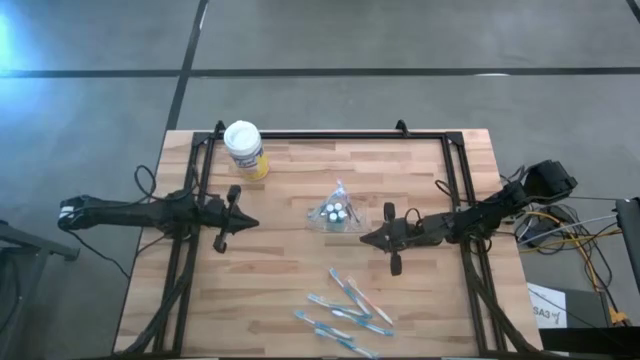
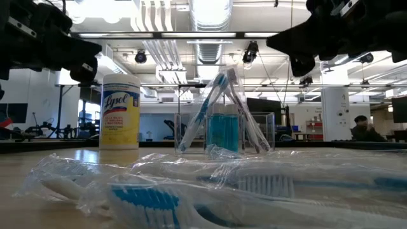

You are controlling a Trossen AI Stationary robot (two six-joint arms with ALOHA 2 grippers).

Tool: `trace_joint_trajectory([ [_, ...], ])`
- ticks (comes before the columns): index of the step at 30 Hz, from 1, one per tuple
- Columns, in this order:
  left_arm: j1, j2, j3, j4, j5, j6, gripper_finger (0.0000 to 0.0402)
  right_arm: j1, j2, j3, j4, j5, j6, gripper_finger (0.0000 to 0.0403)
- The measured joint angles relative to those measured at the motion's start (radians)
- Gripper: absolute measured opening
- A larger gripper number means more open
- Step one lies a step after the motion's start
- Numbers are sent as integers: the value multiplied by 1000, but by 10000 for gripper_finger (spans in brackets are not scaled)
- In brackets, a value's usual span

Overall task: Pick & Place toothbrushing station
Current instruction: Put the blue toothbrush into the left compartment of the transparent organizer

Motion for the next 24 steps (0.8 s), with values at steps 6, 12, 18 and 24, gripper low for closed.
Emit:
trace_joint_trajectory([
  [6,0,-1,0,1,0,3,8,0,0,0,-91,-4,143,8],
  [12,1,-1,-1,-19,0,3,15,0,0,122,-385,9,256,8],
  [18,0,0,-1,-48,0,2,9,4,7,385,-998,9,299,8],
  [24,0,0,-2,-50,0,-3,11,27,49,536,-1162,-18,301,8],
])
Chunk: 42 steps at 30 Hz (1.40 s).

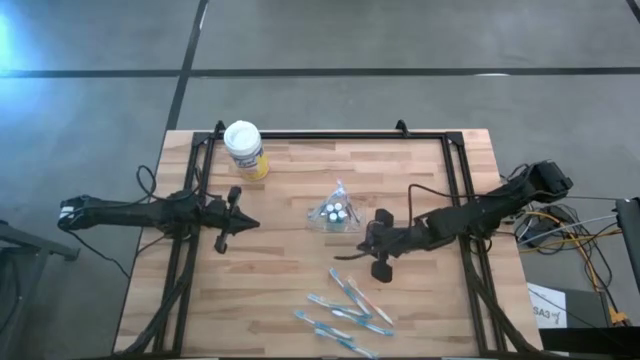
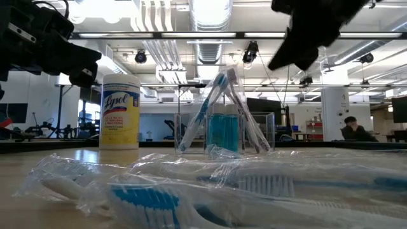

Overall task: Pick & Place toothbrushing station
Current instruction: Put the blue toothbrush into the left compartment of the transparent organizer

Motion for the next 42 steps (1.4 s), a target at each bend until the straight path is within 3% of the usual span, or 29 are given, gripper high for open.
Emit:
trace_joint_trajectory([
  [4,0,-1,0,0,0,-17,17,7,52,67,-4,-109,-31,8],
  [14,0,-1,0,18,-1,-63,11,23,323,324,-136,-135,52,17],
  [23,0,0,0,19,-3,-78,14,21,659,669,-488,-101,28,123],
  [29,0,0,-1,18,-3,-83,17,25,768,830,-655,-133,83,186],
  [34,0,0,-1,15,-3,-84,11,22,785,863,-692,-179,136,206],
  [42,0,1,-1,15,-4,-90,8,23,790,837,-673,-189,212,205],
])
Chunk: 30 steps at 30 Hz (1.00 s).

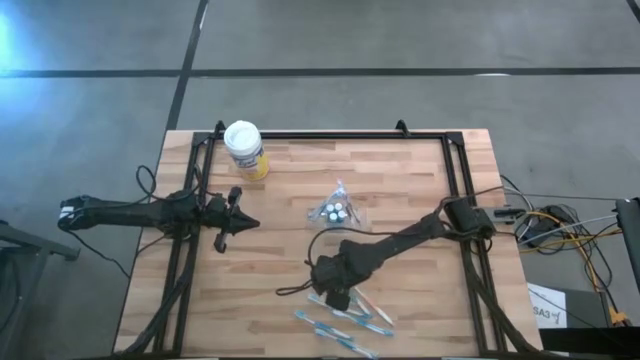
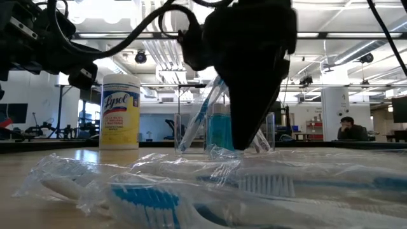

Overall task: Pick & Place toothbrushing station
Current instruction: Put the blue toothbrush into the left compartment of the transparent organizer

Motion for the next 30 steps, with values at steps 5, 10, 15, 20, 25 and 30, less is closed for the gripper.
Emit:
trace_joint_trajectory([
  [5,0,0,0,-1,0,-4,8,1,39,-10,26,-3,5,205],
  [10,0,0,0,-3,0,-7,8,-1,72,-5,24,-43,-14,202],
  [15,0,0,0,-3,0,-6,8,-6,65,-8,24,-43,-60,169],
  [20,0,0,0,-3,0,-7,8,-19,35,-13,29,-6,-116,101],
  [25,0,0,0,-3,0,-9,8,-40,-6,-14,42,11,-179,29],
  [30,0,0,0,-3,0,-12,7,-42,-26,-14,66,2,-230,12],
])
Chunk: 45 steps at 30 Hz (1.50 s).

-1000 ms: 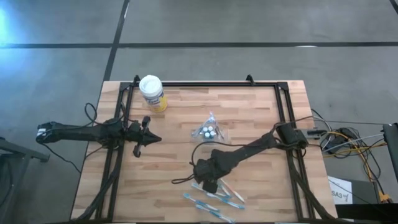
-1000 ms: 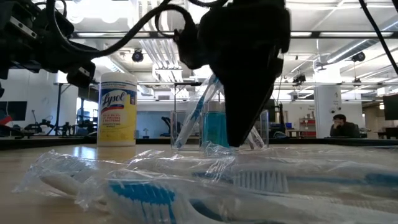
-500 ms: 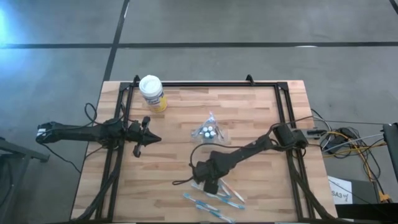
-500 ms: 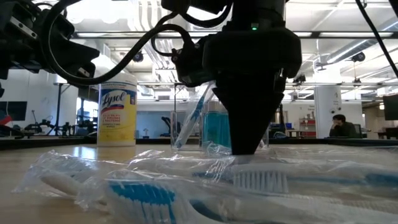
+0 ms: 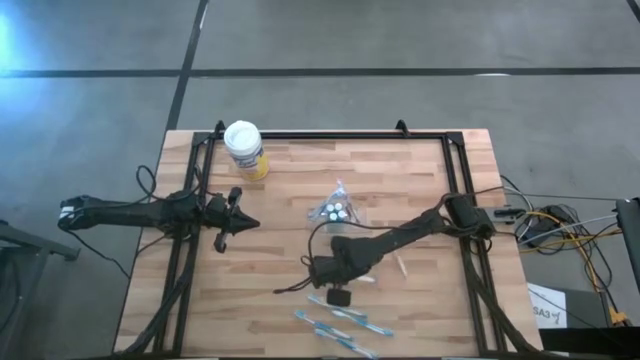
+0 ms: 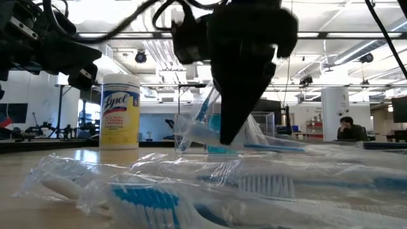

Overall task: Pick & Place toothbrushing station
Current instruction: Put the blue toothbrush into the left compartment of the transparent organizer

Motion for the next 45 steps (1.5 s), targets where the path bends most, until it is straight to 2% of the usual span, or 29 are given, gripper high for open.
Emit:
trace_joint_trajectory([
  [9,0,0,0,-4,0,-2,7,10,-130,0,108,1,-98,8],
  [13,0,0,0,-4,0,-5,7,28,-236,-13,209,0,-156,8],
  [16,0,0,0,-4,0,-5,7,35,-321,-74,301,-1,-208,8],
  [23,-1,0,0,-4,3,-2,7,43,-611,-374,664,1,-292,8],
  [27,-1,0,0,-2,2,2,7,42,-776,-602,848,74,-324,8],
  [32,-1,0,0,0,1,13,7,42,-945,-887,1207,84,-387,8],
  [36,-1,0,0,6,-7,13,7,43,-1004,-1092,1456,84,-416,8],
  [41,-1,1,0,5,-15,18,7,42,-990,-1320,1814,85,-439,8],
  [45,-1,1,0,5,-65,13,7,42,-1016,-1428,1928,110,-440,8],
])
